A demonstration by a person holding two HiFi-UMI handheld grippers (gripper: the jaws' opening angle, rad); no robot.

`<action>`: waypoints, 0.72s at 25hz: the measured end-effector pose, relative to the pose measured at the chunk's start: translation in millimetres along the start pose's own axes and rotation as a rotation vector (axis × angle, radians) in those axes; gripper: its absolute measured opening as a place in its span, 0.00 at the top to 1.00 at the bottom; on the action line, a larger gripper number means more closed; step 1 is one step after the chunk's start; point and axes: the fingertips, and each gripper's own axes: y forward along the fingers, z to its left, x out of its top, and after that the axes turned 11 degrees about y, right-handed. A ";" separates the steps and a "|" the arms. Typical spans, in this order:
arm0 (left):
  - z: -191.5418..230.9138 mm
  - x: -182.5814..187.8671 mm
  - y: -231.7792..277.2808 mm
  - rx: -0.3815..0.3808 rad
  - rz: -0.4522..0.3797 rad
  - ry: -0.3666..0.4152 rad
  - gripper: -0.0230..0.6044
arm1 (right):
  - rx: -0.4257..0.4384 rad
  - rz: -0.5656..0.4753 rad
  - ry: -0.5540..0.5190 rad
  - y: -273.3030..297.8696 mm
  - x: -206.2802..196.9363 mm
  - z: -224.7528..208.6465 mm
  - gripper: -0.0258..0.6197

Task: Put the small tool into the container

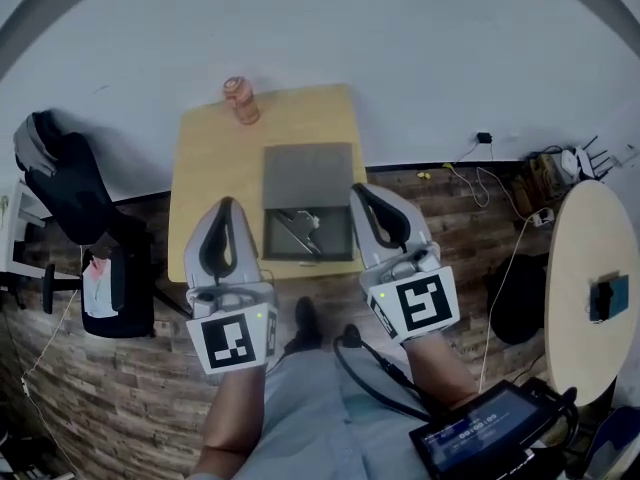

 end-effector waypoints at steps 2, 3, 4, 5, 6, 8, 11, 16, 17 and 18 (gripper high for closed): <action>-1.0 2.8 1.2 0.000 -0.001 0.000 0.95 | -0.005 -0.012 -0.007 -0.9 3.7 -2.1 0.96; -1.3 3.4 1.9 -0.001 -0.002 0.001 0.95 | -0.006 -0.016 -0.012 -1.0 4.5 -2.0 0.96; -1.2 3.8 2.7 -0.003 -0.006 0.007 0.95 | -0.007 -0.018 -0.020 -1.0 5.0 -1.3 0.96; -0.9 4.3 3.4 -0.005 -0.011 0.013 0.95 | -0.008 -0.019 -0.029 -1.3 5.4 -0.4 0.96; -0.8 4.8 4.1 -0.006 -0.015 0.018 0.95 | -0.010 -0.020 -0.038 -1.7 5.7 0.4 0.96; -0.9 5.4 4.7 -0.008 -0.018 0.023 0.95 | -0.012 -0.023 -0.044 -2.7 6.1 1.0 0.96; -2.2 4.5 4.0 -0.010 -0.017 0.027 0.95 | -0.012 -0.033 -0.039 -3.8 6.4 0.1 0.96; -4.4 3.2 2.8 -0.012 -0.012 0.033 0.95 | -0.015 -0.033 -0.032 -4.5 5.8 -1.1 0.96; -4.4 3.5 2.7 -0.011 -0.012 0.036 0.95 | -0.014 -0.036 -0.029 -4.5 5.9 -0.6 0.96; -4.2 4.0 2.7 -0.010 -0.014 0.040 0.95 | -0.013 -0.041 -0.024 -4.3 6.6 0.0 0.96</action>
